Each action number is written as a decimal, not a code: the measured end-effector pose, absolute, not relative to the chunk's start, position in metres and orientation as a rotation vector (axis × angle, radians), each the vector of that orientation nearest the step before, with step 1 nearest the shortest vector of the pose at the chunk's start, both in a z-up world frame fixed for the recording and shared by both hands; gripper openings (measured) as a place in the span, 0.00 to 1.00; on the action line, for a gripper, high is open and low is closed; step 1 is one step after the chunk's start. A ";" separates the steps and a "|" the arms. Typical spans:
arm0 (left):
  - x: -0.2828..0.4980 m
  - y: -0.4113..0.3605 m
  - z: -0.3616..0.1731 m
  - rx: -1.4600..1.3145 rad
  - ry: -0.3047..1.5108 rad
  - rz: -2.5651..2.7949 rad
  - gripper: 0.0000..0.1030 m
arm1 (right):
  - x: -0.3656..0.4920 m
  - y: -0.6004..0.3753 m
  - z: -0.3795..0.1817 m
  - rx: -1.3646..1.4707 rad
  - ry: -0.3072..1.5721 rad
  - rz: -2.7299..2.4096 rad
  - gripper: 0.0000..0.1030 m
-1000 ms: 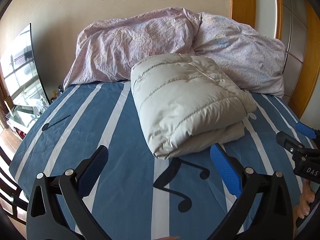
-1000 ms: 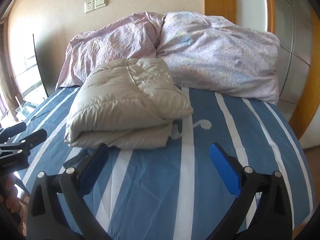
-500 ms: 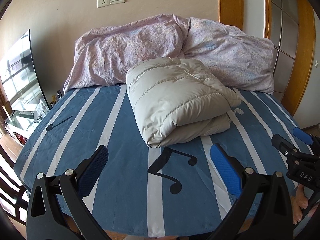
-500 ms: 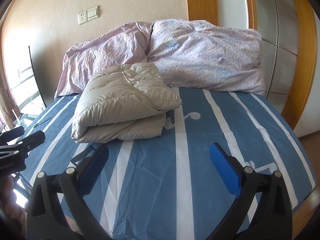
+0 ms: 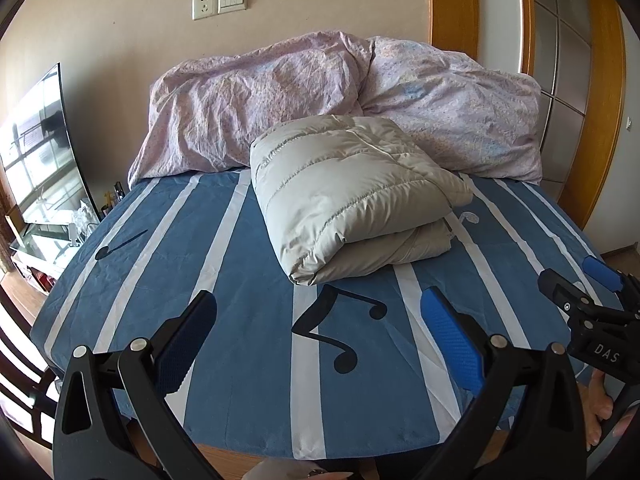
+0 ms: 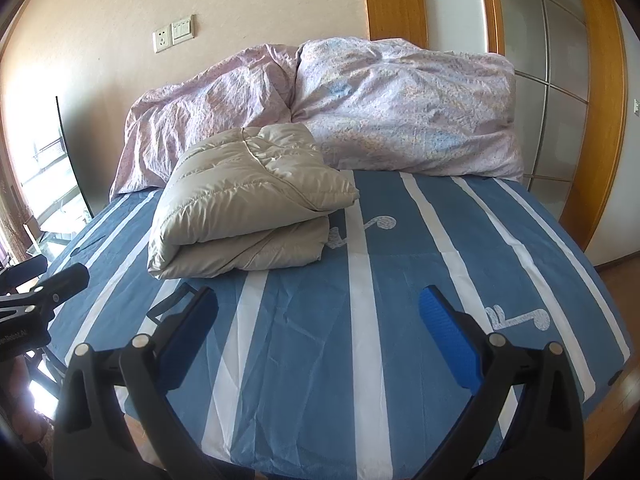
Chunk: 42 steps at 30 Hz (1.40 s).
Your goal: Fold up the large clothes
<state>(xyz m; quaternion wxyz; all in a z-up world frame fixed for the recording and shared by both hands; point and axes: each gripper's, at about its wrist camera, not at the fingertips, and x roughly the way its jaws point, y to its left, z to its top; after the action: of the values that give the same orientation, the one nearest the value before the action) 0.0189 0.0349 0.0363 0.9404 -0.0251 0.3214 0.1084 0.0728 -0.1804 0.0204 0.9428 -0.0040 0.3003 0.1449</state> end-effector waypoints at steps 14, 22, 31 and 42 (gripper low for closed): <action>0.015 0.023 0.038 -0.039 0.660 0.183 0.99 | 0.064 -0.187 0.023 -0.011 0.602 0.276 0.98; 0.016 0.023 0.038 -0.041 0.662 0.184 0.99 | 0.063 -0.186 0.023 -0.014 0.604 0.283 0.98; 0.019 0.026 0.037 -0.054 0.675 0.178 0.99 | 0.067 -0.182 0.020 -0.017 0.615 0.289 0.98; 0.022 0.028 0.036 -0.058 0.679 0.179 0.99 | 0.071 -0.178 0.019 -0.023 0.620 0.292 0.98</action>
<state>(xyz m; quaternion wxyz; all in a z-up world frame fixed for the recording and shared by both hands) 0.0221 0.0280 0.0356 0.9386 -0.0286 0.3324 0.0877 0.0706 -0.1777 0.0191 0.9418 -0.0112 0.3039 0.1431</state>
